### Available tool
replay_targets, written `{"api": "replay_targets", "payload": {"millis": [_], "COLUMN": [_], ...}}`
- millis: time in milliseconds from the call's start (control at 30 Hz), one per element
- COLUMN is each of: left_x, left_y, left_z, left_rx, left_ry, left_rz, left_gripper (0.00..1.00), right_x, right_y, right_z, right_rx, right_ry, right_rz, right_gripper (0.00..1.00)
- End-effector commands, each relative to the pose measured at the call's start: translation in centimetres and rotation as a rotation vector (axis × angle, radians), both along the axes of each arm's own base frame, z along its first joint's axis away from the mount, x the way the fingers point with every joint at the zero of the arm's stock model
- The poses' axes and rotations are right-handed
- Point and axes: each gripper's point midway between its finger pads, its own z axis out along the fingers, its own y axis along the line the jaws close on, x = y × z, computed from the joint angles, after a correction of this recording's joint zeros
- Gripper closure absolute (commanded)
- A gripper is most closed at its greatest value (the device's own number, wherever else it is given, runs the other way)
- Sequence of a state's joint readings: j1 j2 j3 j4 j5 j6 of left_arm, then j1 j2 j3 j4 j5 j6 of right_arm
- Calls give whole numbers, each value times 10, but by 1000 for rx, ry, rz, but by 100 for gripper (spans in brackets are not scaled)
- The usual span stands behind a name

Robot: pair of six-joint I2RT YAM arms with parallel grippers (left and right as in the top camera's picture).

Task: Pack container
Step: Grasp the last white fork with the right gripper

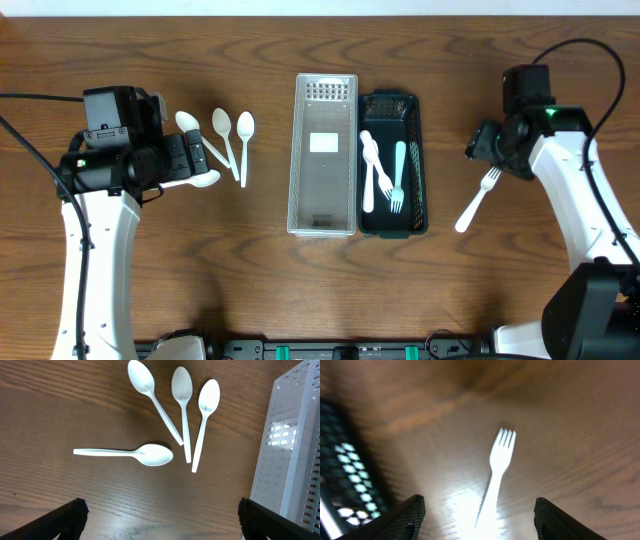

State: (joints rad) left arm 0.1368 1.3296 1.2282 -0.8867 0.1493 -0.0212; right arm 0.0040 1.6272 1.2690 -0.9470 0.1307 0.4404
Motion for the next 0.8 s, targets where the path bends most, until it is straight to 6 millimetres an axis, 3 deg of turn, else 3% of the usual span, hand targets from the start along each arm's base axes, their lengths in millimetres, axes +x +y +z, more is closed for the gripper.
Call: {"api": "replay_targets", "payload": {"millis": [0,133,233,567,767], "left_x": [3,3,3,3,3], "left_y": [4,4,4,4,4], "left_z": [4,4,4,4,4], "left_rx": [20,20,20,20,20], "left_ry": [-8,-8,-8,-8,-8], "left_rz": [-5,-5,-5,-5,-5], "left_gripper": [2,2,2,2,2], "right_x": [-17,-28,-33,-44,-46], "right_y": [-7,-9,-8,-19,-21], "right_z": [-24,-55,-68,-98,-103], "right_rx": [-32,-13,-4,17,31], "right_ry": [48,57,55,20,3], "right_rz": [-30,-67,-81,-191,-255], "right_gripper": [26,30,33,43,47]}}
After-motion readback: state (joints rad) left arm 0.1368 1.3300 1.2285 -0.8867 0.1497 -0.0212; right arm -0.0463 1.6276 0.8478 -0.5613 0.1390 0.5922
